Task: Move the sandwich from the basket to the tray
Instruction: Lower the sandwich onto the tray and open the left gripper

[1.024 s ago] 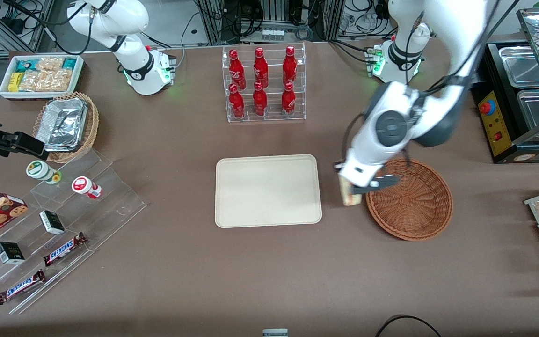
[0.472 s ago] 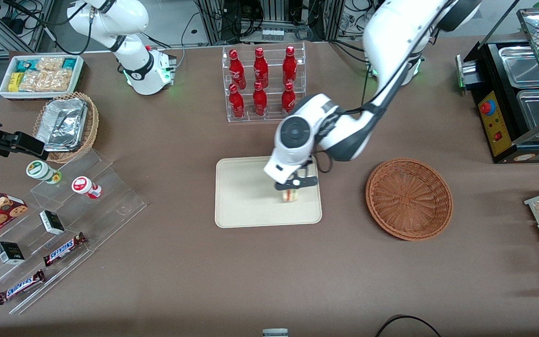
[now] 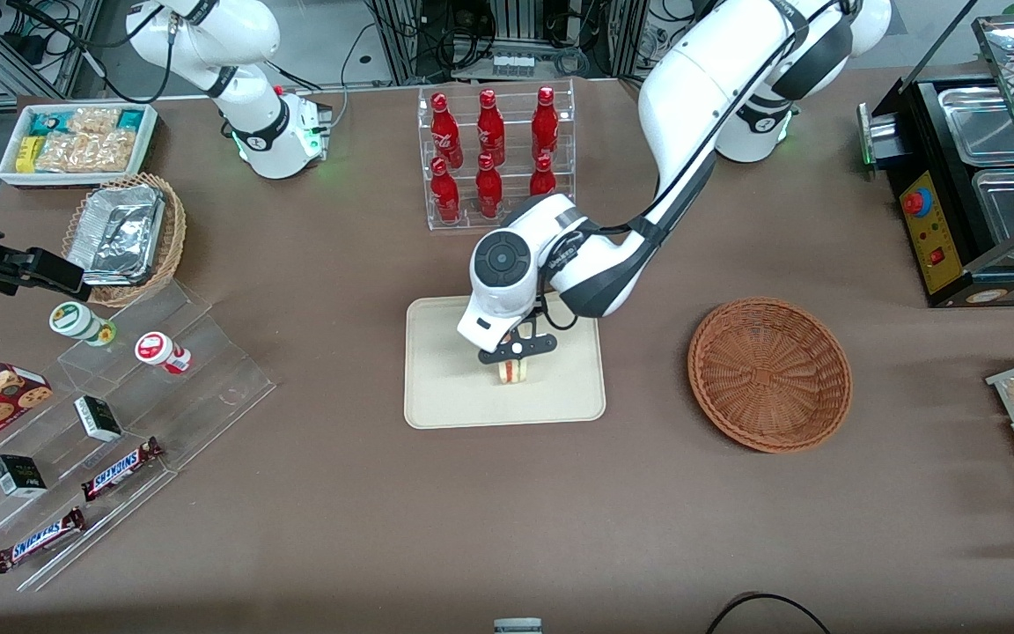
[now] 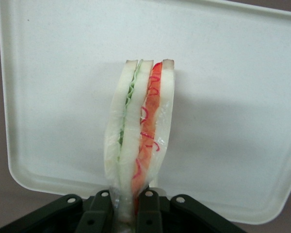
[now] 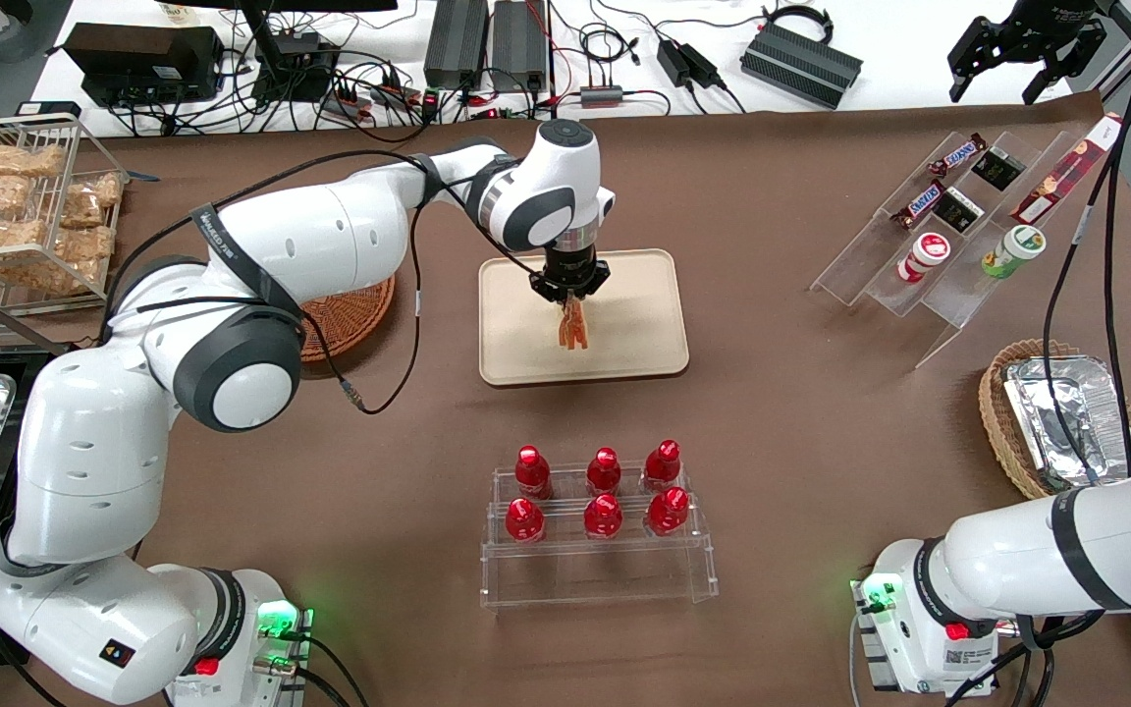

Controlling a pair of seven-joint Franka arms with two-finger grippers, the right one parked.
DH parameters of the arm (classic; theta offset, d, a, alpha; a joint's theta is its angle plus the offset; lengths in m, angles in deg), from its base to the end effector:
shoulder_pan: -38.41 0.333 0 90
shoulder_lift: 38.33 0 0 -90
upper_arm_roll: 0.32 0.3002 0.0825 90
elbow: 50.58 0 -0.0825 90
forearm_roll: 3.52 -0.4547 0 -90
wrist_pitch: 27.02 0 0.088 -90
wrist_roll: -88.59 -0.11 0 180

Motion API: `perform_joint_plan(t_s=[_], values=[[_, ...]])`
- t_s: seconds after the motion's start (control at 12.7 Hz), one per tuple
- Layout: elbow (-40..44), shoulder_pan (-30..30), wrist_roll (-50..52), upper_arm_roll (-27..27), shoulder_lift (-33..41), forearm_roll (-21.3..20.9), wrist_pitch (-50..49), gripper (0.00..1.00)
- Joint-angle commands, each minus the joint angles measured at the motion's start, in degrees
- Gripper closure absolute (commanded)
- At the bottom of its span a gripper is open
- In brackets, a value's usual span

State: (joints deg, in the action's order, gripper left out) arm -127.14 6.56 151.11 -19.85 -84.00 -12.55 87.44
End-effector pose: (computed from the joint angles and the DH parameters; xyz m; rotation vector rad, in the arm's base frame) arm 0.5290 -0.5703 0.2149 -3.0988 -0.3222 0.2159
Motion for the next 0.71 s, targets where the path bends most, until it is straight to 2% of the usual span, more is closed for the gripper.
perform_joint_plan(t_s=[0.0,0.47,0.55,0.63], values=[[2.47,-1.11,2.34,0.81,-1.79,-1.68,-1.09,1.00],[3.00,-1.11,6.12,0.81,-3.37,-1.60,0.05,0.99],[3.00,-1.02,6.12,0.81,-3.89,-1.51,1.01,0.71],[3.00,-1.02,5.94,0.81,-3.99,-1.51,1.19,0.12]])
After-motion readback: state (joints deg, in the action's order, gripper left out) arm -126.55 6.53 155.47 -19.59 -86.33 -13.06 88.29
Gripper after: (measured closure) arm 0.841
